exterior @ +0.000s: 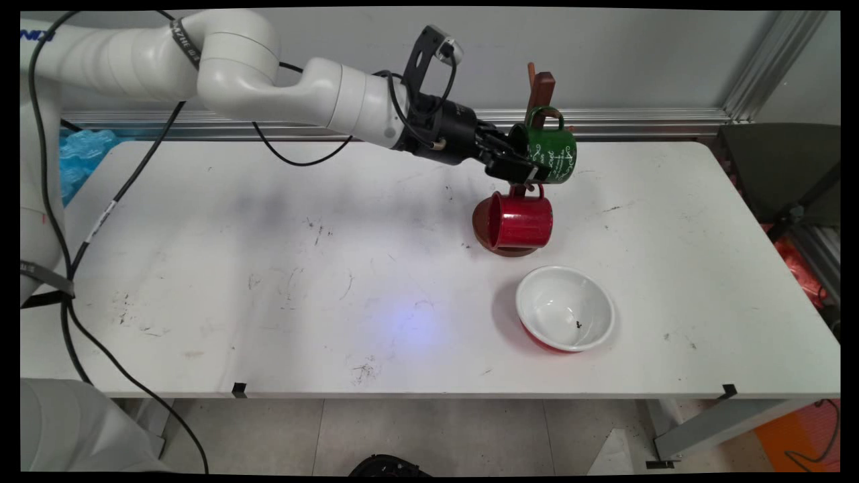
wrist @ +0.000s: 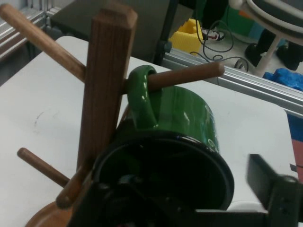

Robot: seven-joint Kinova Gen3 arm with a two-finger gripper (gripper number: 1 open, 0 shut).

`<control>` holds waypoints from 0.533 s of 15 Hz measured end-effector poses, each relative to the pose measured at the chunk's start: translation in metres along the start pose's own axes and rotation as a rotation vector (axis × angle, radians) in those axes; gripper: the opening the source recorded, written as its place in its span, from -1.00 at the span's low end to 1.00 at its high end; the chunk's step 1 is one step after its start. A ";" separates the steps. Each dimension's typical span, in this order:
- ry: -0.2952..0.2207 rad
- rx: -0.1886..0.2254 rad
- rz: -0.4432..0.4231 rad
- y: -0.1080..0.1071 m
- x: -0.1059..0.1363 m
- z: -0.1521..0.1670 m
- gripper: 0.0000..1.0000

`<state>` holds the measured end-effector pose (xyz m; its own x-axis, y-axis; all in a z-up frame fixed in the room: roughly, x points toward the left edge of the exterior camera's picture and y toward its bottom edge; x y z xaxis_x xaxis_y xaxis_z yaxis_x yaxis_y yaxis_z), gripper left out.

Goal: Pick up the green mug from the rack, then place the picked object on the table

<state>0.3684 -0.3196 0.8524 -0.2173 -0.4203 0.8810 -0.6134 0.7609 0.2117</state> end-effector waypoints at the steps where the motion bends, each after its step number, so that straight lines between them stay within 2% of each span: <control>1: 0.001 -0.001 -0.003 0.000 0.000 0.001 -1.00; 8: -0.003 -0.009 -0.017 0.005 0.000 0.003 -1.00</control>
<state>0.3632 -0.3166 0.8523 -0.2092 -0.4344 0.8761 -0.6104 0.7579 0.2301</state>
